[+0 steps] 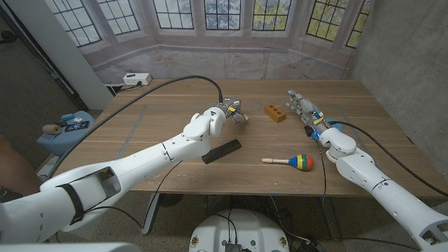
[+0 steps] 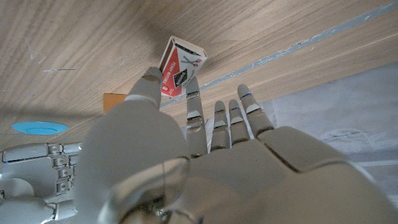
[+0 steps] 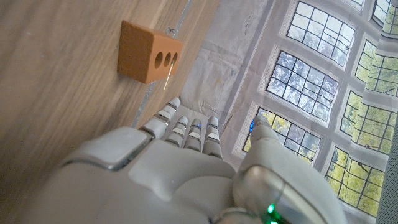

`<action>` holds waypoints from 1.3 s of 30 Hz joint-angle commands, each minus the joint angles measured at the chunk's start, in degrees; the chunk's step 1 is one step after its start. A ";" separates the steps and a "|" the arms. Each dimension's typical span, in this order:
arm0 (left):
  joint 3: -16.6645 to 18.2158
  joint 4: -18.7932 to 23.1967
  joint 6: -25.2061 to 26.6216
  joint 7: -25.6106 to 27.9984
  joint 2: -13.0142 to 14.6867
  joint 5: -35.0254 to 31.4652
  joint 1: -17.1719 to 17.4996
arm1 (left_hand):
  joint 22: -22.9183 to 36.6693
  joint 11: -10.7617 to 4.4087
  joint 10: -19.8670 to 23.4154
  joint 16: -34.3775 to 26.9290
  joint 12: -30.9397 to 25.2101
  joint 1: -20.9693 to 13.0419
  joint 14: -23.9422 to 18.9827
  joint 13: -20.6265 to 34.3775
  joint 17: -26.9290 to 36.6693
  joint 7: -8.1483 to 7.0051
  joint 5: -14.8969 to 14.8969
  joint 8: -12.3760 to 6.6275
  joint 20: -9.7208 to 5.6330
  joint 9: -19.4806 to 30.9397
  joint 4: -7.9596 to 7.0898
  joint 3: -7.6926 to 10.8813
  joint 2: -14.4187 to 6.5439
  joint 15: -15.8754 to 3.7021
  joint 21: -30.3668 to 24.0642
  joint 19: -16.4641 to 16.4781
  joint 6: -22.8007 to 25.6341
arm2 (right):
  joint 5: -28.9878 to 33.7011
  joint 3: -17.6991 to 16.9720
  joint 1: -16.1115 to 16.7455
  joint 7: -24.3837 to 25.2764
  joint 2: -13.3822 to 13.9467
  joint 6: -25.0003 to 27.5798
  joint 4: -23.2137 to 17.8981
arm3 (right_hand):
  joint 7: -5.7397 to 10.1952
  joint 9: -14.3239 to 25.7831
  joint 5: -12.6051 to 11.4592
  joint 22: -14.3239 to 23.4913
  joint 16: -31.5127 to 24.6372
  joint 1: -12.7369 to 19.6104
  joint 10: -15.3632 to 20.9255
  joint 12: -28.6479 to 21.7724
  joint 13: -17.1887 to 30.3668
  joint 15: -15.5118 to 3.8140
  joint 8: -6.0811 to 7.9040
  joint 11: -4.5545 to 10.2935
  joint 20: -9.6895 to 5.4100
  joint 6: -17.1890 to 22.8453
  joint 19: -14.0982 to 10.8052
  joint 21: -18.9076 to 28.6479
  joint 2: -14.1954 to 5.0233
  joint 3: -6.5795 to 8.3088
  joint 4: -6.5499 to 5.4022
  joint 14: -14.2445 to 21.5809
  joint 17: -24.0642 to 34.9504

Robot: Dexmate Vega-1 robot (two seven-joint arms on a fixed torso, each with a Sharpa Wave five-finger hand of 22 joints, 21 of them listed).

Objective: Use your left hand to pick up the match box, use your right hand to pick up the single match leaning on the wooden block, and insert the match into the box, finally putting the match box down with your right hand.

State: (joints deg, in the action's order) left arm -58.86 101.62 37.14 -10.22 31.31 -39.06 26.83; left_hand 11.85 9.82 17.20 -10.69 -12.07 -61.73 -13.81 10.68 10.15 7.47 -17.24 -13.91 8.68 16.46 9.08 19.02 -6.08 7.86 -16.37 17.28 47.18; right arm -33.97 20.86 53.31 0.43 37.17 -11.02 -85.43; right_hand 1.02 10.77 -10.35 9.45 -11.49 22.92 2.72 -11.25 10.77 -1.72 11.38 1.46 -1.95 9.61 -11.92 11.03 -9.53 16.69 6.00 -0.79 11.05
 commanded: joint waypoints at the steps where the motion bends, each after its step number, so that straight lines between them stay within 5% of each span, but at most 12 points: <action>1: 2.17 0.38 -3.89 0.63 0.74 2.34 1.69 | 0.13 -0.65 0.32 -0.13 0.00 -0.45 -0.05 0.16 0.06 -0.20 -0.33 -0.15 -0.41 0.13 -0.03 -0.25 0.13 -0.44 -0.39 0.23 0.53 | 3.38 1.27 -0.66 1.52 3.45 5.11 -3.68 | 0.01 0.31 0.05 0.30 -0.41 -0.41 0.35 -0.03 0.30 -0.78 0.00 -0.23 -1.48 0.72 -0.47 -0.02 0.20 0.50 0.13 0.37 0.24; 19: 4.29 0.04 -6.20 3.66 2.57 0.64 3.33 | 0.12 -1.19 0.64 -0.16 -0.02 -0.35 -0.28 0.16 0.06 -0.64 -0.36 -0.21 -0.83 0.44 -0.03 -0.33 0.18 -1.16 -0.53 0.37 0.98 | 6.31 1.77 -0.63 2.60 6.94 9.73 -7.27 | -0.05 0.31 0.04 0.29 -0.38 -0.18 0.55 -0.09 0.30 -0.88 0.03 -0.23 -1.39 0.88 -0.60 0.02 0.29 0.65 0.37 0.43 0.16; 39: 7.79 -1.28 -5.36 10.57 1.66 2.99 7.09 | 0.08 -1.45 1.44 -0.28 -0.19 0.16 -0.96 0.17 0.04 -0.84 -0.29 -0.31 -1.09 0.82 -0.13 -0.71 0.64 -1.47 -0.80 0.87 1.56 | 10.41 4.85 -5.57 -1.38 9.89 15.38 -8.05 | -0.02 0.31 0.04 0.29 -0.52 -0.05 1.14 -0.25 0.30 -0.85 0.26 -0.26 -1.17 1.65 -1.22 0.18 0.34 0.76 0.54 0.92 0.13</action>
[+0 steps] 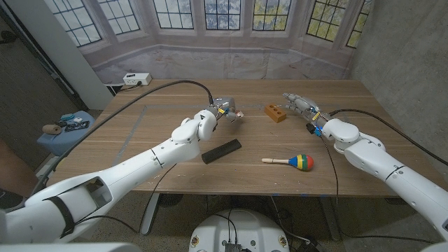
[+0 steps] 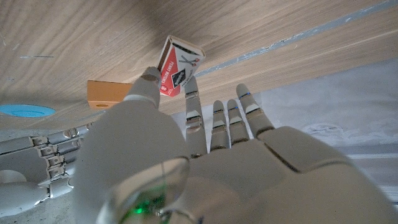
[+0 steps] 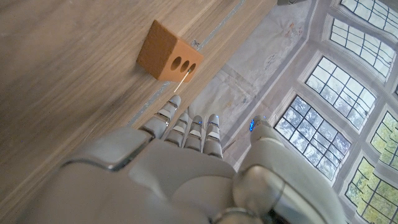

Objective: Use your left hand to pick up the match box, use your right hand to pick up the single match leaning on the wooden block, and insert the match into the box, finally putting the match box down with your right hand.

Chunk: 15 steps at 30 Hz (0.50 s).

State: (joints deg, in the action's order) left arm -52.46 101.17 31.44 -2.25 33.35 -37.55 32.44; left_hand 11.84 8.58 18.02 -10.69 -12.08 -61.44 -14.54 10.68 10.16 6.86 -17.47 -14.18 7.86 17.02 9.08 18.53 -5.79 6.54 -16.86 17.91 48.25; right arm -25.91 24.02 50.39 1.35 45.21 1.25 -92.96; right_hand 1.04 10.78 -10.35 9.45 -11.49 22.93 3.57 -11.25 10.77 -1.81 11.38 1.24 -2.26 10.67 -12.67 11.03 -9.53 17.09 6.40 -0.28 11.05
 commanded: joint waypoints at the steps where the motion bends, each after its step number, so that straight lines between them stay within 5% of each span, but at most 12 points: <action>1: 1.43 -0.98 0.15 2.63 -0.39 1.72 1.45 | 0.08 -0.19 0.62 -0.26 -0.18 -0.13 -0.23 0.17 0.04 -0.26 -0.06 -0.02 -0.26 0.27 -0.12 -0.22 0.36 -0.13 -0.32 0.24 0.47 | 2.69 1.92 -2.93 -2.53 2.08 3.55 -0.62 | -0.06 0.31 0.05 0.29 -0.52 -0.05 0.34 -0.27 0.31 -0.75 0.26 -0.06 -0.85 0.62 -0.48 0.18 0.34 0.36 0.14 0.41 0.13; 15: 0.50 -6.56 -4.64 3.14 -2.72 5.05 -1.61 | 0.06 -0.52 0.78 -0.21 -0.16 0.06 -0.31 0.18 0.04 -0.50 0.00 -0.01 -0.41 0.48 -0.14 -0.40 0.55 -0.44 -0.32 0.15 0.64 | 6.81 3.71 -5.18 -4.12 4.61 6.93 -1.37 | 0.08 0.31 0.04 0.28 -0.64 0.16 0.90 -0.40 0.31 -1.01 0.35 0.01 -0.89 1.06 -0.98 0.29 0.42 0.47 0.36 0.93 0.07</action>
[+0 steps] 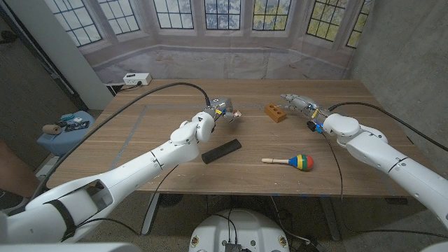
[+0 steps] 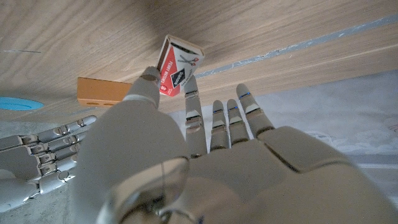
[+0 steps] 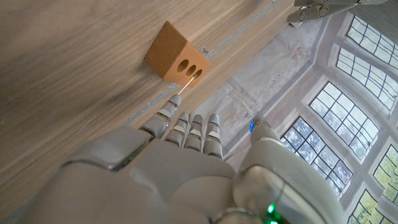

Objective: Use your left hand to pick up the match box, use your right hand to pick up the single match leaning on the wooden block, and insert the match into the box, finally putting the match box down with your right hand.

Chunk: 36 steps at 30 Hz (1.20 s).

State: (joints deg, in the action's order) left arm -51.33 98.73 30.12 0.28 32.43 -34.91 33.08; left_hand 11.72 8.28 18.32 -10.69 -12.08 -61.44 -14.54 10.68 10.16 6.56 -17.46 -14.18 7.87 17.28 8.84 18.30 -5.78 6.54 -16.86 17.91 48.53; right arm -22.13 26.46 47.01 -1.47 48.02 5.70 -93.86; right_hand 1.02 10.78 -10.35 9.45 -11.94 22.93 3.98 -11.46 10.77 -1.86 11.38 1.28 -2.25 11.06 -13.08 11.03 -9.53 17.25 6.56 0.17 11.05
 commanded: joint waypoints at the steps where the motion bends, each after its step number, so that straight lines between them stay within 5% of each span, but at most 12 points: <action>1: -0.82 -4.61 -3.88 0.48 -1.98 2.63 -2.62 | 0.18 -0.21 0.48 -0.21 -0.15 0.08 -0.29 0.18 0.06 -0.19 0.00 -0.01 -0.43 0.23 0.06 -0.16 0.49 -0.43 -0.32 0.15 0.36 | 3.06 1.22 -1.81 -1.35 1.84 2.47 -0.45 | 0.11 0.31 0.04 0.28 -0.20 0.17 0.51 -0.20 0.31 -0.96 0.35 -0.04 -0.90 0.67 -0.60 0.30 0.42 0.33 0.21 0.52 0.07; 15: -2.12 -8.46 -7.87 2.27 -4.34 3.31 -5.25 | 0.16 -0.39 0.79 -0.26 -0.17 0.04 -0.56 0.19 0.08 -0.53 0.01 -0.01 -0.54 0.48 0.11 -0.16 0.40 -0.59 -0.30 -0.01 0.55 | 6.10 1.47 -1.87 -0.81 3.40 3.29 -1.61 | 0.15 0.31 0.04 0.28 -0.20 0.32 0.64 -0.18 0.32 -1.09 0.37 0.02 -0.93 0.90 -0.75 0.28 0.44 0.41 0.35 0.67 0.05; 36: -1.21 -7.62 -8.90 4.54 -4.08 5.64 -2.72 | 0.12 -0.75 1.11 -0.25 -0.14 0.16 -0.95 0.19 0.09 -0.69 0.03 -0.06 -0.65 0.86 0.13 -0.18 0.53 -0.97 -0.42 0.17 0.91 | 17.12 5.91 -5.88 -3.02 5.43 6.83 -3.50 | 0.28 0.31 0.06 0.27 -0.55 1.21 2.53 -0.65 0.33 -1.46 0.79 0.35 -0.76 2.61 -2.38 0.65 0.71 0.75 1.11 2.36 -0.13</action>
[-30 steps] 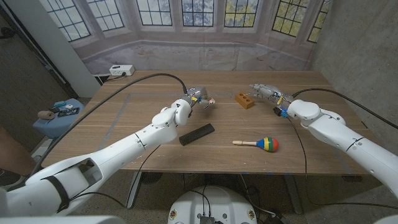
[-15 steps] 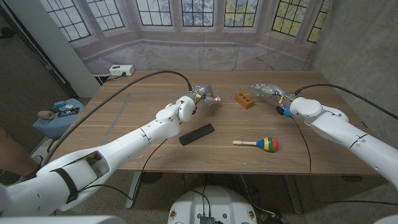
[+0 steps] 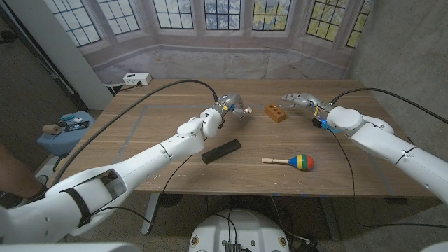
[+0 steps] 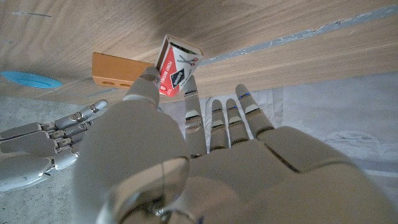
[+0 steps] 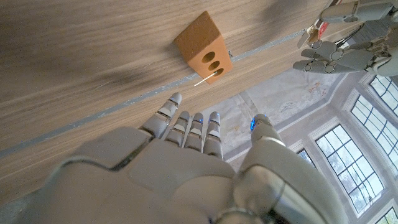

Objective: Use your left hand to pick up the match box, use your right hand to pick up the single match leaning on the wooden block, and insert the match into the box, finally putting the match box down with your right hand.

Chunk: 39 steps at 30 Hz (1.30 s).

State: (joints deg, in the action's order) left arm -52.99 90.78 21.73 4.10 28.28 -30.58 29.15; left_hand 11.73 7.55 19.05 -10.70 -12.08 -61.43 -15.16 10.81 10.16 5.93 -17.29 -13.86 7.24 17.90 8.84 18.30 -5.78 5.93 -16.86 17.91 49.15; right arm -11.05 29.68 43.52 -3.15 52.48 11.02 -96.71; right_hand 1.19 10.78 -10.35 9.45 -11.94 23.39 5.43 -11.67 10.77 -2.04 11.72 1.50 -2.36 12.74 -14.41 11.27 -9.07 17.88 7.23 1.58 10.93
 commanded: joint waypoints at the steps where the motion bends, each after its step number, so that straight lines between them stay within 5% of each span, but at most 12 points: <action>1: 0.36 0.42 -0.34 0.61 0.11 1.24 1.21 | 0.11 -0.04 0.43 -0.23 -0.15 0.19 -0.30 0.06 0.10 -0.04 -0.14 -0.36 -0.02 0.26 0.10 -0.17 0.48 -0.40 -0.41 0.14 0.23 | 6.92 3.03 -2.66 -1.27 0.96 2.14 -0.85 | 0.27 0.31 0.06 0.27 -0.53 0.88 1.34 -0.51 0.33 -1.31 0.53 0.18 -0.73 1.21 -1.24 0.45 0.26 0.17 0.54 1.02 -0.04; 15: 0.03 0.15 -1.53 -0.17 0.31 1.80 0.89 | 0.09 -0.21 0.46 -0.20 -0.08 0.24 -0.34 0.06 0.12 -0.26 -0.15 -0.33 -0.10 0.45 0.09 -0.13 0.43 -0.47 -0.40 0.06 0.29 | 16.52 5.79 -5.46 -2.33 1.17 0.62 0.48 | 1.03 0.27 0.11 0.29 -1.17 3.83 5.09 -1.18 0.38 -2.27 0.92 1.20 -1.52 3.95 -4.64 1.01 0.59 1.29 2.09 4.72 -0.26; 39: -1.23 -2.31 -2.64 -1.03 -1.37 1.54 -0.77 | 0.06 -0.68 0.79 -0.14 -0.03 0.44 -0.50 0.07 0.14 -0.45 -0.18 -0.60 -0.55 0.93 0.08 -0.04 0.45 -0.95 -0.46 0.10 1.12 | 29.91 7.71 -8.59 -1.08 0.53 -5.27 4.82 | 1.21 0.28 -0.01 0.38 -2.17 8.11 11.29 -1.91 0.58 -3.07 1.76 1.28 -1.27 9.69 -10.53 1.75 1.40 2.11 2.69 10.77 -0.18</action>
State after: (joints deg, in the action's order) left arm -53.82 89.22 19.24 3.45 27.48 -29.01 28.88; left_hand 11.73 6.95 19.66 -10.70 -12.08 -61.13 -15.56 10.80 10.15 5.52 -17.06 -14.21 7.26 18.57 8.85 18.30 -5.47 5.52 -16.86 17.91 49.95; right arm 12.22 36.05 36.77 -5.07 53.85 8.40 -94.23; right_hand 2.22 10.78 -10.35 9.76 -13.79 30.60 15.74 -13.06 11.08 -2.26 12.98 2.80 -2.49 21.52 -23.97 12.60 -7.71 19.69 9.81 11.42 10.67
